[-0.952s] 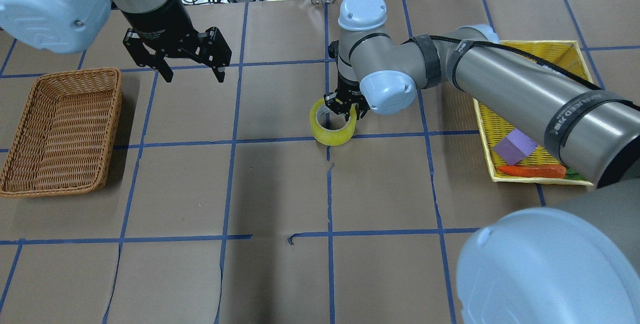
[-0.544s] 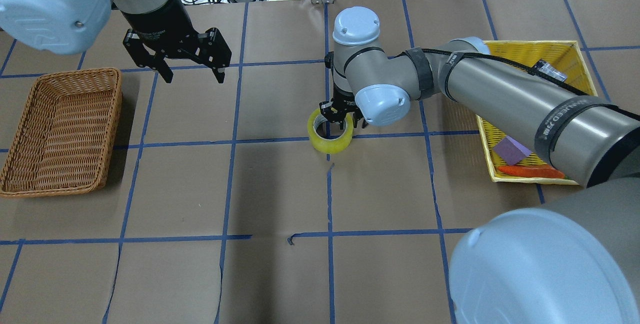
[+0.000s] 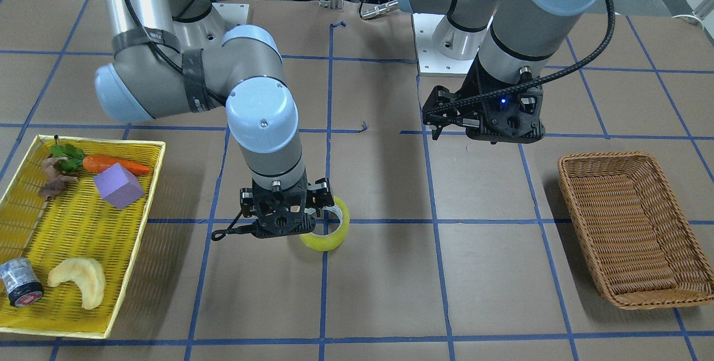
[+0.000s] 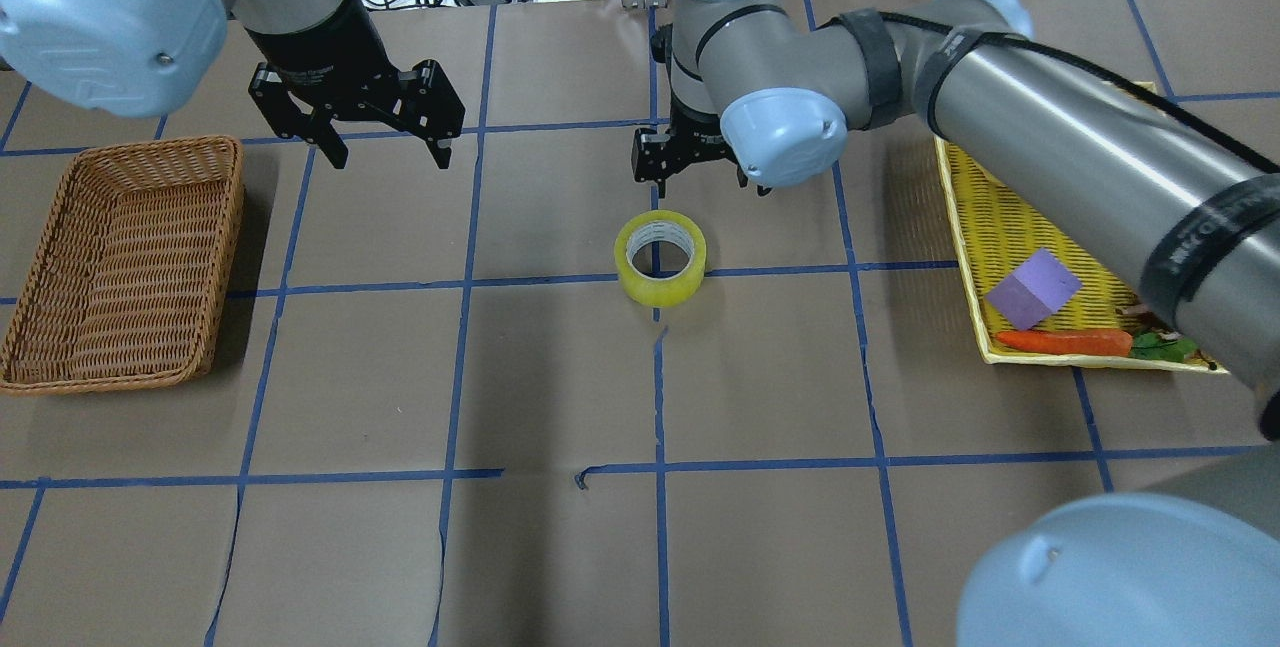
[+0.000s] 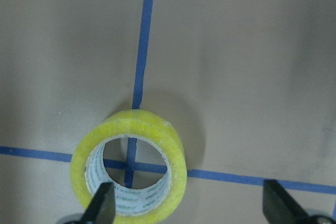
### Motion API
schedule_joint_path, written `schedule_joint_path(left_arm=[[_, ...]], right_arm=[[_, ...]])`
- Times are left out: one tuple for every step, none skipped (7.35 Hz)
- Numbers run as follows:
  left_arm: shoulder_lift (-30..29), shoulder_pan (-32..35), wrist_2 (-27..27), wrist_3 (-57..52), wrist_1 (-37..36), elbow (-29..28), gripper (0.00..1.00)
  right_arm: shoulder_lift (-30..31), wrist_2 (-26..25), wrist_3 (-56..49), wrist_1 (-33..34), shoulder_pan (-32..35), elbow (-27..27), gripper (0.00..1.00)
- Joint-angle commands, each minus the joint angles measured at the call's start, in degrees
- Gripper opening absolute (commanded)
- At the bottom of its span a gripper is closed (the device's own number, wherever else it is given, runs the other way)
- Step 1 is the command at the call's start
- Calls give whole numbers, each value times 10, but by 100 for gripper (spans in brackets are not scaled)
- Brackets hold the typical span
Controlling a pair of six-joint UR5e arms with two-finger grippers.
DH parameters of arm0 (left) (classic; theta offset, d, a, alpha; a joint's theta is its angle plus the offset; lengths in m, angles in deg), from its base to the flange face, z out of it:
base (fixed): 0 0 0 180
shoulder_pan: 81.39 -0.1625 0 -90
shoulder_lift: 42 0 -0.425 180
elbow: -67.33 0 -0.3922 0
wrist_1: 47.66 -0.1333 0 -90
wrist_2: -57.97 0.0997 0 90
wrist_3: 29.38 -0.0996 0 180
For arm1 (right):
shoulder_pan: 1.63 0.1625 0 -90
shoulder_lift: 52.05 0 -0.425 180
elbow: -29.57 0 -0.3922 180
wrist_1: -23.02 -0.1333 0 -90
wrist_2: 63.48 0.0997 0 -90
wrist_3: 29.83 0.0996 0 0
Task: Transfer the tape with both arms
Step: 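Release the tape roll on the table and raise the right gripper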
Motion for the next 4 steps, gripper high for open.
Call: schedule_joint_path(left_arm=[[-20,11,-6,52,-30,0,100],[-35,27,-13,74,-55,0,100],[-56,52,-18,98,-105,0,100],[-84,78,-34,145,-130,0,100]], right_arm=[[99,0,-24,-96,-50,-2,100],[149,0,-43,-147,-74,-1,100],[177,-4,-71,-188,-90,0,100],[203,-4,-79,-207,-109,0,100]])
